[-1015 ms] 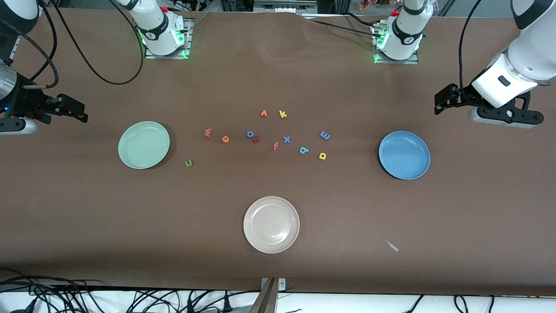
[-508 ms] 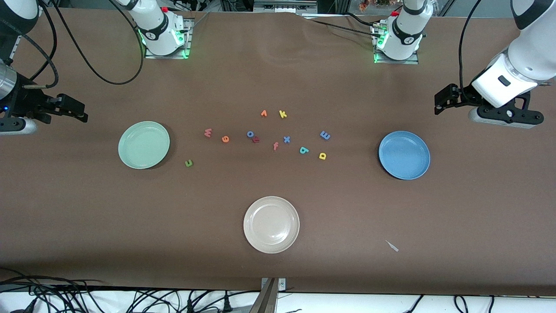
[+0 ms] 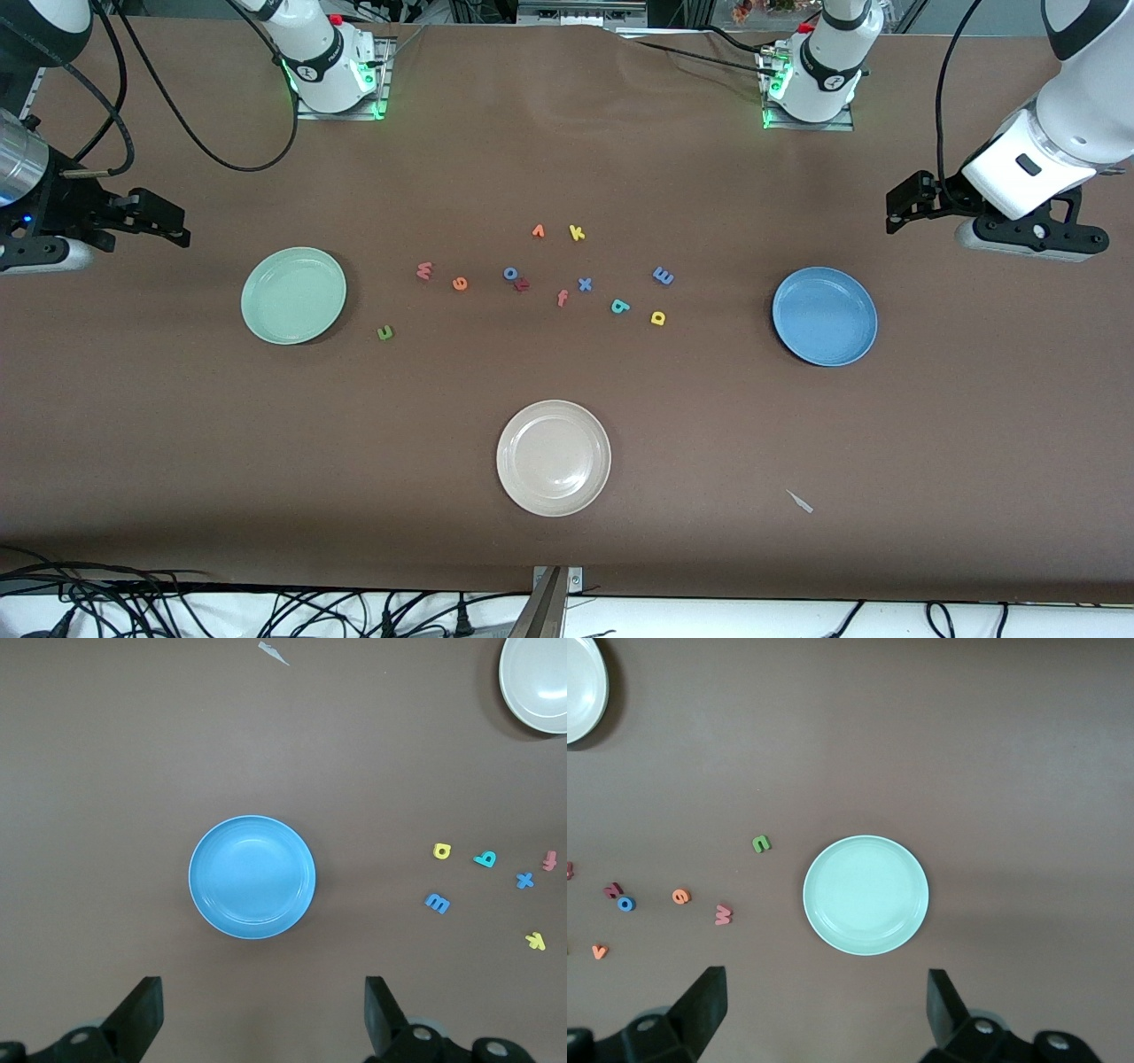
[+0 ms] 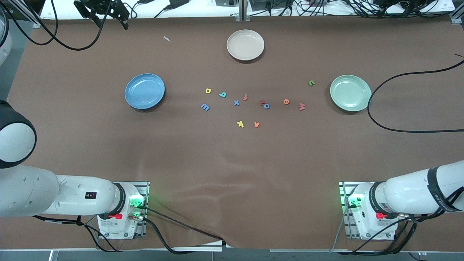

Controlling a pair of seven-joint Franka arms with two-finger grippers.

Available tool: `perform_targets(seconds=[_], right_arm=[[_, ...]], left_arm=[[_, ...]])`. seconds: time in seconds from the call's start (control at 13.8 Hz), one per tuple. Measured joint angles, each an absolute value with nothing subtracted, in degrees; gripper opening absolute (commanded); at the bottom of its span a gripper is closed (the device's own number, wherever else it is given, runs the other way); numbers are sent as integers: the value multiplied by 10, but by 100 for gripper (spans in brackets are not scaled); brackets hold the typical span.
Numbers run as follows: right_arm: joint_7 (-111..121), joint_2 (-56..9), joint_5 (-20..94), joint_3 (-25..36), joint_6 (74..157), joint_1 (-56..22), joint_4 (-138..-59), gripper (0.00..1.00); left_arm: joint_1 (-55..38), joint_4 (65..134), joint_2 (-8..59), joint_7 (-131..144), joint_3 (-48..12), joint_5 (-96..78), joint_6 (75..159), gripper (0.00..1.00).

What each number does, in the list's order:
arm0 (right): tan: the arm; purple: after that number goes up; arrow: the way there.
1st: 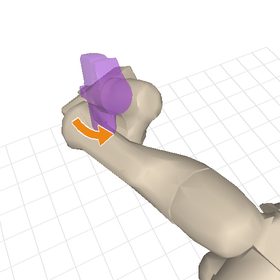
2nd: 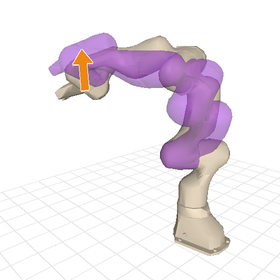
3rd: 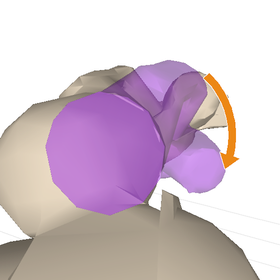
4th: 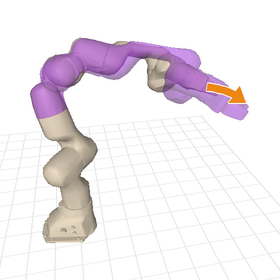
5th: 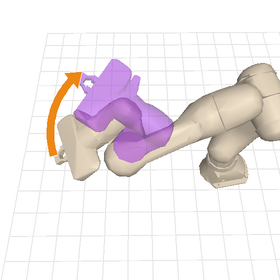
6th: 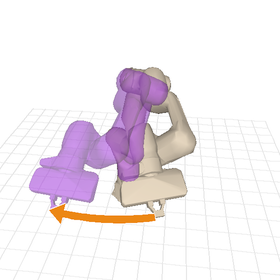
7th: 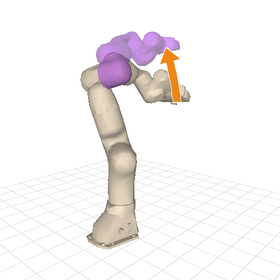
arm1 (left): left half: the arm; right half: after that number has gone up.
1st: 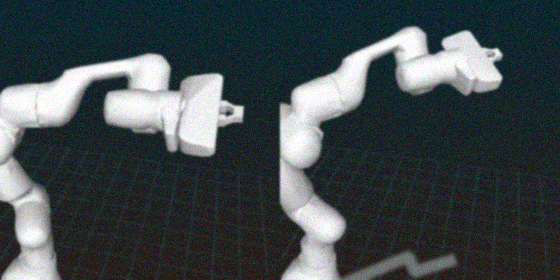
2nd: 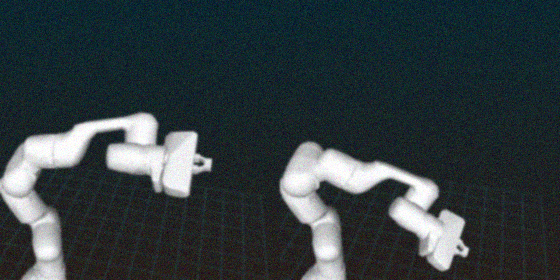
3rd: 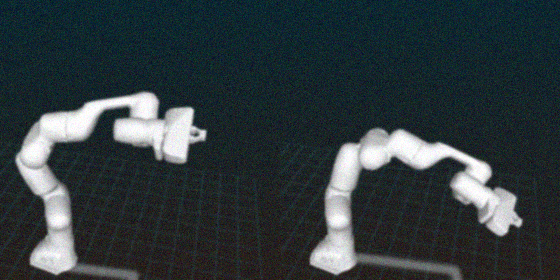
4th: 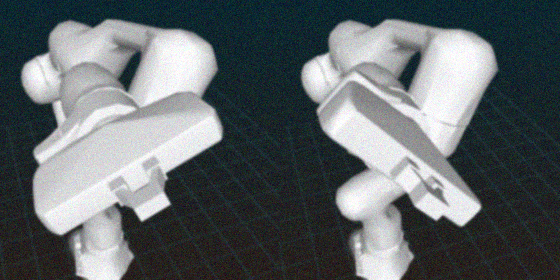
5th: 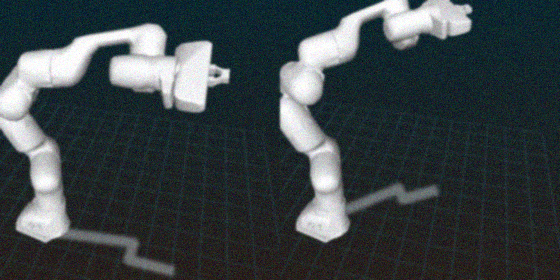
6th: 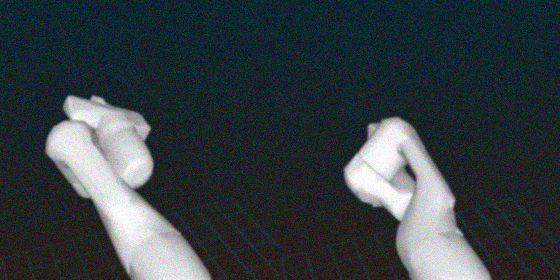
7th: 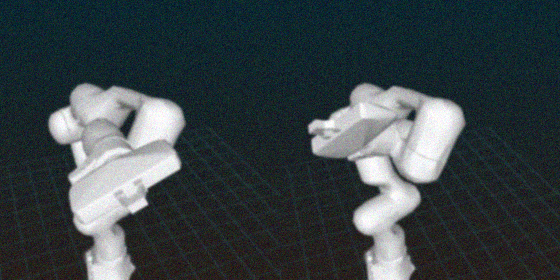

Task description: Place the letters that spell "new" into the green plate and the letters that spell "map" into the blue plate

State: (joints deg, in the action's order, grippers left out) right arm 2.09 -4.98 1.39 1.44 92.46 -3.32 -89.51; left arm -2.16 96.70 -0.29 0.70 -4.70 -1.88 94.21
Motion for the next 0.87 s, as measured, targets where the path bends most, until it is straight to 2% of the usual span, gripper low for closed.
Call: perform_targets(seconds=[0.87], right_arm=[[21, -50, 14, 14, 919, -33, -895, 100]], left_arm=[[-22, 967, -3, 7, -47, -19, 942, 100]])
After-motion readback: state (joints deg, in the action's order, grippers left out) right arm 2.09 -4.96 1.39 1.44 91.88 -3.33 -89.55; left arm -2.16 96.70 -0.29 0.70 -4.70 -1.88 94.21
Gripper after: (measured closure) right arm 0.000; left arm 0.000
